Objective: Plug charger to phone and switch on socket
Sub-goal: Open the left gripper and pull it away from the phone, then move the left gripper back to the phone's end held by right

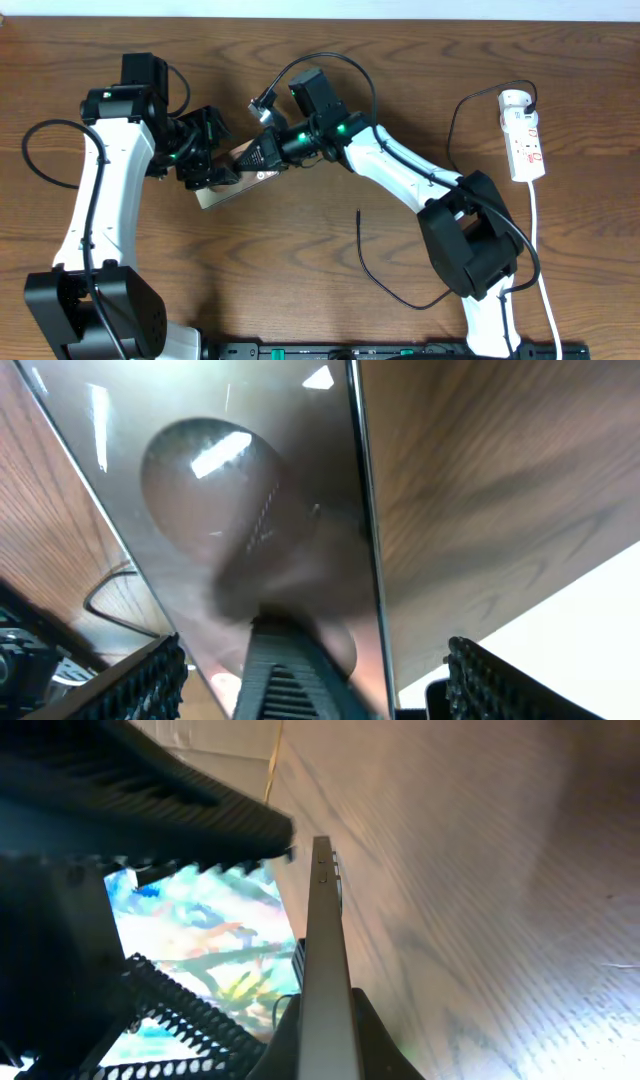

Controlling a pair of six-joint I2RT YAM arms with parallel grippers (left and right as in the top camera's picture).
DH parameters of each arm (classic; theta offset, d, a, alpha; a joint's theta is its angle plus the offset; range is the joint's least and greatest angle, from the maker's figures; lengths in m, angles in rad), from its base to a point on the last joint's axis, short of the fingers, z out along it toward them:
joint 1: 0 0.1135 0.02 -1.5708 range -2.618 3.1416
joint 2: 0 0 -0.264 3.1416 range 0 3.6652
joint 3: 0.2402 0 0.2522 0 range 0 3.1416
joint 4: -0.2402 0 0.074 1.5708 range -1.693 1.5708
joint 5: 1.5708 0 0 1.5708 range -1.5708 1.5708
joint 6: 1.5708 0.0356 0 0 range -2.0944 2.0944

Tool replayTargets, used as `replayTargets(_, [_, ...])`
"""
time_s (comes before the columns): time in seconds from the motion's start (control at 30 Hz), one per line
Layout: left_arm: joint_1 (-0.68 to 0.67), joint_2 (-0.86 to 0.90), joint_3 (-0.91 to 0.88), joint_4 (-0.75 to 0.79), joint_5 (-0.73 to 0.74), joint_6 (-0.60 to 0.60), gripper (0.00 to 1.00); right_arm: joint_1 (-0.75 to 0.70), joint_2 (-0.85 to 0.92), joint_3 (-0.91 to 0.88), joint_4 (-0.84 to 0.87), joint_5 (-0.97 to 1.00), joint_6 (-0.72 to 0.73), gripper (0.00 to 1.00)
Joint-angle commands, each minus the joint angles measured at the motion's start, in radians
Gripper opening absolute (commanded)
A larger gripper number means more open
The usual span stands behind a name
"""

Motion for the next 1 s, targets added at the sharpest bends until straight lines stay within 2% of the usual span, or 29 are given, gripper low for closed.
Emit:
replayTargets(0.0, [0.029,0.004,-0.002,-0.007,0.072,0.095,0.83,-0.032,-0.014,0.026,0.006,-0.013,-0.016,0.01])
replayTargets(0.1, [0.052,0.004,-0.002,-0.006,0.137,0.184,0.85,-0.058,-0.014,0.026,0.004,0.007,-0.017,0.01])
replayTargets(0.33, [0.087,0.003,-0.002,0.031,0.293,0.509,0.87,-0.158,-0.014,0.026,0.007,0.06,0.04,0.01])
replayTargets(0.47, [0.087,0.0,-0.002,0.078,0.314,0.656,0.87,-0.221,-0.014,0.026,0.012,0.107,0.203,0.01])
replayTargets(0.57, [0.087,-0.001,-0.002,0.147,0.313,0.736,0.87,-0.264,-0.014,0.026,0.016,0.111,0.383,0.01])
replayTargets(0.73, [0.08,-0.001,-0.002,0.275,0.271,0.769,0.87,-0.29,-0.014,0.026,0.039,0.119,0.759,0.01])
replayTargets(0.83, [0.06,-0.001,-0.002,0.362,0.246,0.761,0.87,-0.282,-0.014,0.026,0.145,0.127,0.924,0.01])
replayTargets(0.97, [0.019,-0.001,-0.002,0.471,0.2,0.684,0.87,-0.252,-0.014,0.026,0.327,0.153,1.104,0.01])
